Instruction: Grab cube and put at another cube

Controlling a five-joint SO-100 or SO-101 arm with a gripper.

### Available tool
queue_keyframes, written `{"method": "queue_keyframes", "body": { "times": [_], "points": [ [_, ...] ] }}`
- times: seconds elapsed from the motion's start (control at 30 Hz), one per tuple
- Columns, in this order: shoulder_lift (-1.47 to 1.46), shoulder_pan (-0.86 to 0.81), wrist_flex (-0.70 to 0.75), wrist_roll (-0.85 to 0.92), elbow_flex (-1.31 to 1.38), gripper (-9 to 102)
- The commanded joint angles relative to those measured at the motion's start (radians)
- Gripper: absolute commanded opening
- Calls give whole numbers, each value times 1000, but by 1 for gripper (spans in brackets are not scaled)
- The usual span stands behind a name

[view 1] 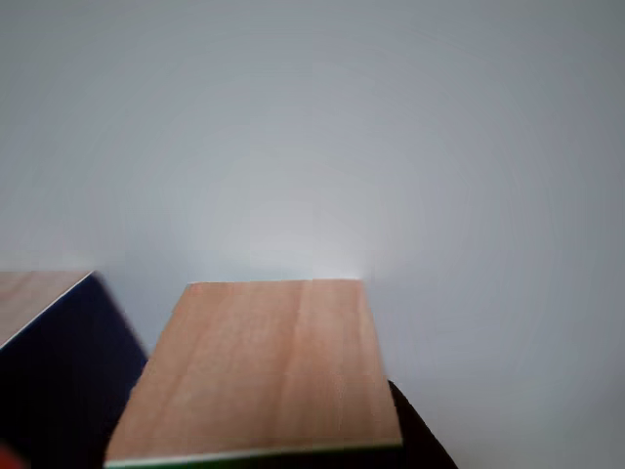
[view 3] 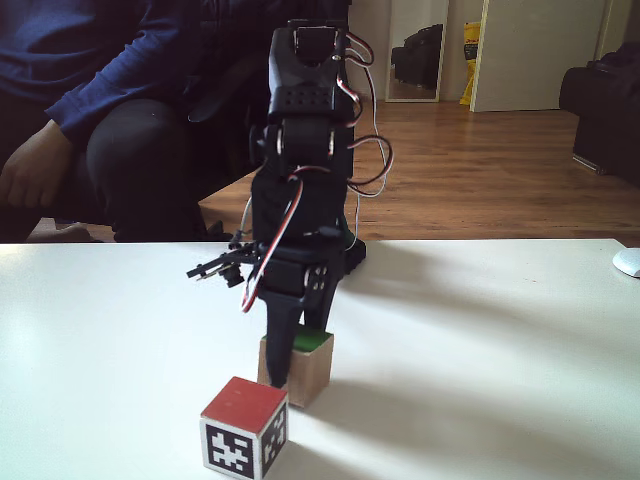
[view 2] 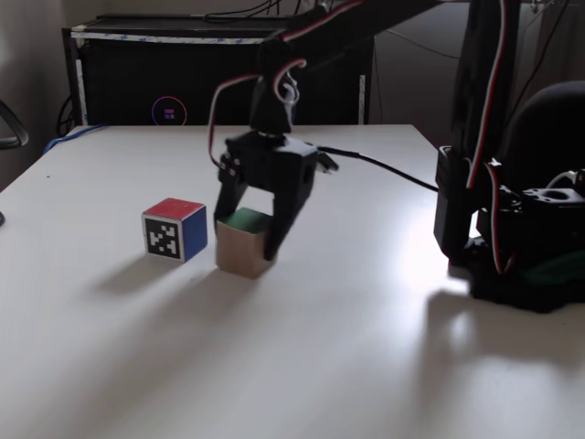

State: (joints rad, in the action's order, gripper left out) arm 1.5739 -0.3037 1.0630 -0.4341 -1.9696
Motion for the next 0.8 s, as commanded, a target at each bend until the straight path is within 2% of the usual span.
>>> {"method": "queue_keyframes", "body": {
  "times": [0.0, 0.2, 0.4, 0.57, 0.77],
  "points": [
    [-2, -5, -17, 15, 20, 21],
    [25, -12, -26, 15, 5, 17],
    [178, 20, -12, -3, -61, 16],
    [325, 61, 64, -32, -71, 15],
    [362, 106, 183, -80, 23, 15]
  ]
}}
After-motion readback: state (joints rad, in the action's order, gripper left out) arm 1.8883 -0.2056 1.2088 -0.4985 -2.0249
